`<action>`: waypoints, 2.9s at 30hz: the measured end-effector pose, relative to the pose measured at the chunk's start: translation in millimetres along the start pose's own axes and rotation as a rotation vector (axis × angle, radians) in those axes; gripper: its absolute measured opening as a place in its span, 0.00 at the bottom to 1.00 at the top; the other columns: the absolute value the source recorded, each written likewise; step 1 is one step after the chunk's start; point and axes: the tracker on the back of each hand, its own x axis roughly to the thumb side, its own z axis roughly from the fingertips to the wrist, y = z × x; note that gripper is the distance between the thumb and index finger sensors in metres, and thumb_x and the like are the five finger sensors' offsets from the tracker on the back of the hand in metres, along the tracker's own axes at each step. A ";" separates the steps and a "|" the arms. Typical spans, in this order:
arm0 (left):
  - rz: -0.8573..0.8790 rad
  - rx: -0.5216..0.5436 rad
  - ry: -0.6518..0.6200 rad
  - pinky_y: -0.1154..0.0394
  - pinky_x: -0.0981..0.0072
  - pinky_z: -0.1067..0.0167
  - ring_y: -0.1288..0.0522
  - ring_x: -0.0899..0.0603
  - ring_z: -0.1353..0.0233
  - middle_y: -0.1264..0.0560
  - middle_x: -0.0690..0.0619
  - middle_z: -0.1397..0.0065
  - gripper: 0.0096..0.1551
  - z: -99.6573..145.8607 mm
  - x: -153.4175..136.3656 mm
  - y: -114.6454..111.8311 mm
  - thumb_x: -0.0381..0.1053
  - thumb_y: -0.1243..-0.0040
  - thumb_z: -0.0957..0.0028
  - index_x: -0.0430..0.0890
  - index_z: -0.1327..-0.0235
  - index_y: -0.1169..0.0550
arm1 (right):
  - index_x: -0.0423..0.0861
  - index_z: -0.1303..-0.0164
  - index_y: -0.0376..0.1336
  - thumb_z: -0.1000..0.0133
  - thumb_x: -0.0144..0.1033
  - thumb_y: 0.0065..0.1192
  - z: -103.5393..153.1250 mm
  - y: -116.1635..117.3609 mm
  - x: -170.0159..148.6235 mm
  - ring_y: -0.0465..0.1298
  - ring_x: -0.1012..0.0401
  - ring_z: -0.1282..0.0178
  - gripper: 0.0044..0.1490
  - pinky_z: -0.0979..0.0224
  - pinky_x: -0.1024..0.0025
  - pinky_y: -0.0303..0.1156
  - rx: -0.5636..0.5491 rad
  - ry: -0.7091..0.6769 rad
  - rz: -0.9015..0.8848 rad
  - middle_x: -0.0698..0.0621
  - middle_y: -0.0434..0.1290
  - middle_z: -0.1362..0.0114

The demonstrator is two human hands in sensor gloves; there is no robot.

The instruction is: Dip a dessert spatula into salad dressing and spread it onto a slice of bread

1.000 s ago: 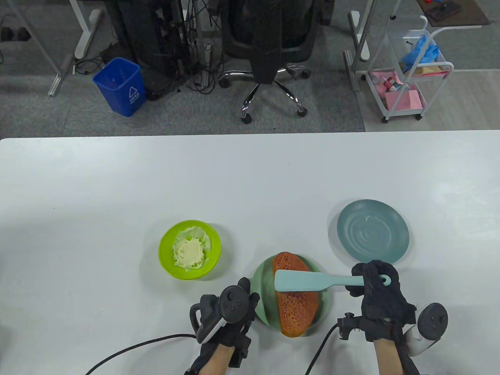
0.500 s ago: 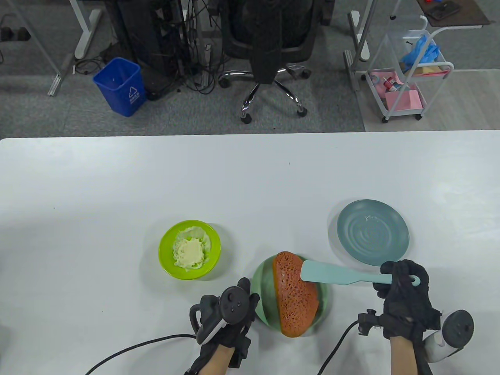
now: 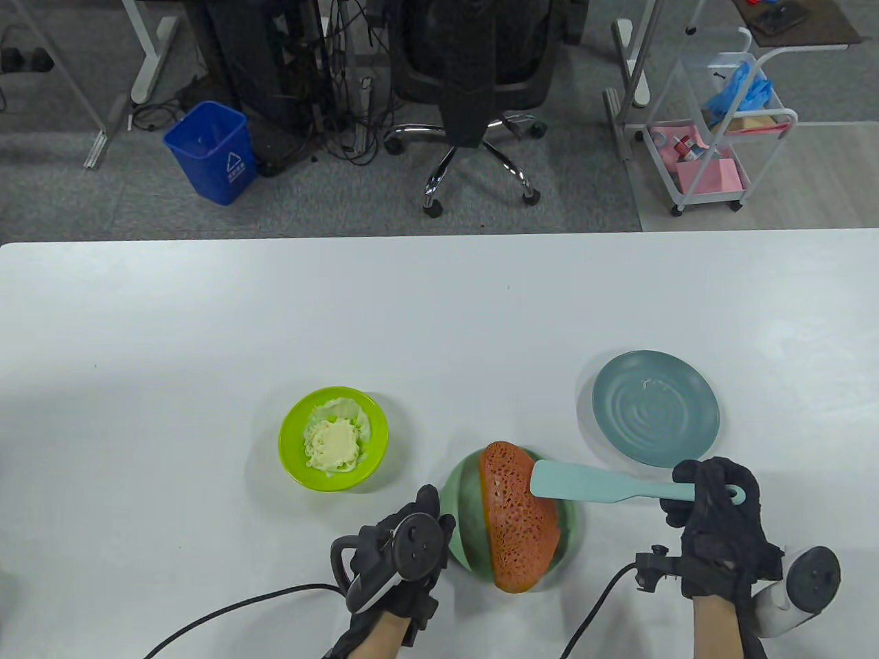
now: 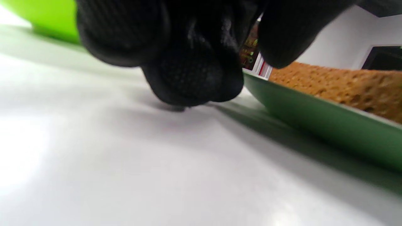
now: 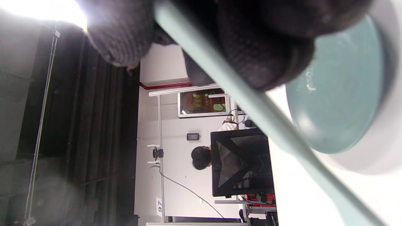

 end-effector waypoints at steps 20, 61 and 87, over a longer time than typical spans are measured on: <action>0.015 0.242 -0.146 0.37 0.30 0.29 0.38 0.21 0.20 0.40 0.30 0.16 0.44 18.9 3.4 26.0 0.63 0.66 0.33 0.34 0.15 0.37 | 0.47 0.41 0.64 0.39 0.53 0.66 3.2 7.3 0.6 0.82 0.43 0.61 0.26 0.62 0.60 0.80 0.015 -0.037 -0.009 0.41 0.75 0.42; 0.123 0.256 -0.149 0.34 0.30 0.31 0.32 0.22 0.23 0.34 0.31 0.19 0.43 26.3 0.5 32.9 0.64 0.60 0.32 0.35 0.18 0.30 | 0.53 0.28 0.55 0.33 0.43 0.69 -23.3 -6.9 -8.5 0.74 0.41 0.27 0.30 0.28 0.55 0.76 -0.182 0.114 0.195 0.40 0.57 0.20; 0.112 0.254 -0.149 0.33 0.30 0.31 0.31 0.22 0.24 0.33 0.31 0.19 0.42 26.8 3.3 33.0 0.64 0.59 0.32 0.34 0.19 0.30 | 0.60 0.22 0.60 0.38 0.41 0.75 -5.0 43.0 -8.1 0.76 0.43 0.33 0.35 0.32 0.52 0.73 0.147 0.123 1.388 0.46 0.67 0.23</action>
